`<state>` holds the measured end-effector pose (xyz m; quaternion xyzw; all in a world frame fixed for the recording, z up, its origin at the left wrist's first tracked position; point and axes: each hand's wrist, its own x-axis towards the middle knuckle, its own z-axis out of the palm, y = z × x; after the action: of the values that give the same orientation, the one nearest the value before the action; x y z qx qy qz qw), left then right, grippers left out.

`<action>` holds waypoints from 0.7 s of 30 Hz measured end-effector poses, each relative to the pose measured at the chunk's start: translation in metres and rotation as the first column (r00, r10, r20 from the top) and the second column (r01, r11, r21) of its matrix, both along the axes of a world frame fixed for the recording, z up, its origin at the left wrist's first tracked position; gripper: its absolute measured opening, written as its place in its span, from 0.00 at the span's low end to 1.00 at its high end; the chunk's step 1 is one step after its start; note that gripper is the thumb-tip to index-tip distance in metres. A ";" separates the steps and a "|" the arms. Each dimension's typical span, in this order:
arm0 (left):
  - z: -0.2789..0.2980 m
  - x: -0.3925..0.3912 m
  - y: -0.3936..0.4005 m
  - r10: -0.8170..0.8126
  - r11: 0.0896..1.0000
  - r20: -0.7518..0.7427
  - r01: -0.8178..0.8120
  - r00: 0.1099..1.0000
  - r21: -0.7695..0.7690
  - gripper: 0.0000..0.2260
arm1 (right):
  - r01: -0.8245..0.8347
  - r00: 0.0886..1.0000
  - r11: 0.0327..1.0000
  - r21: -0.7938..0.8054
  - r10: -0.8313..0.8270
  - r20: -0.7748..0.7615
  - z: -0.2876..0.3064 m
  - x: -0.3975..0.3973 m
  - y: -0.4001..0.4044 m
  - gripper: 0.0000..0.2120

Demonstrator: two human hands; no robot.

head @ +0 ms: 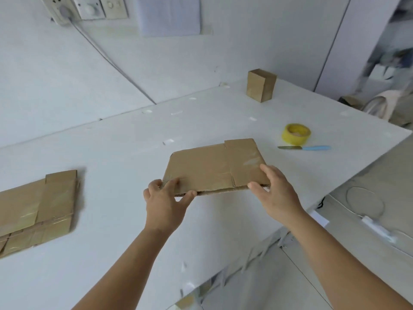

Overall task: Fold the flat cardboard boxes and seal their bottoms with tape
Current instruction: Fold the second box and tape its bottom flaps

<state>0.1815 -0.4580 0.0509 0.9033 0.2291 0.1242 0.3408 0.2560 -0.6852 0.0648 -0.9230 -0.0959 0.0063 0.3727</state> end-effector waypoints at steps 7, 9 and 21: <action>0.010 0.046 -0.078 -0.061 0.998 0.049 0.061 0.997 0.001 0.24 | 0.137 0.990 0.983 0.119 -0.141 0.026 0.005 0.025 -0.083 0.26; 0.014 0.064 -0.096 -0.075 0.997 0.069 0.075 0.995 0.002 0.23 | 0.177 0.983 0.970 0.168 -0.183 0.023 0.006 0.036 -0.100 0.25; 0.023 0.199 -0.166 -0.068 0.994 0.131 0.079 0.989 -0.078 0.21 | 0.238 0.968 0.950 0.204 -0.249 0.031 0.019 0.159 -0.172 0.22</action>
<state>0.3803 -0.6237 0.0738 0.8863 0.1782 0.1598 0.3965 0.4153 -0.8570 0.0842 -0.8857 0.0081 -0.0753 0.4580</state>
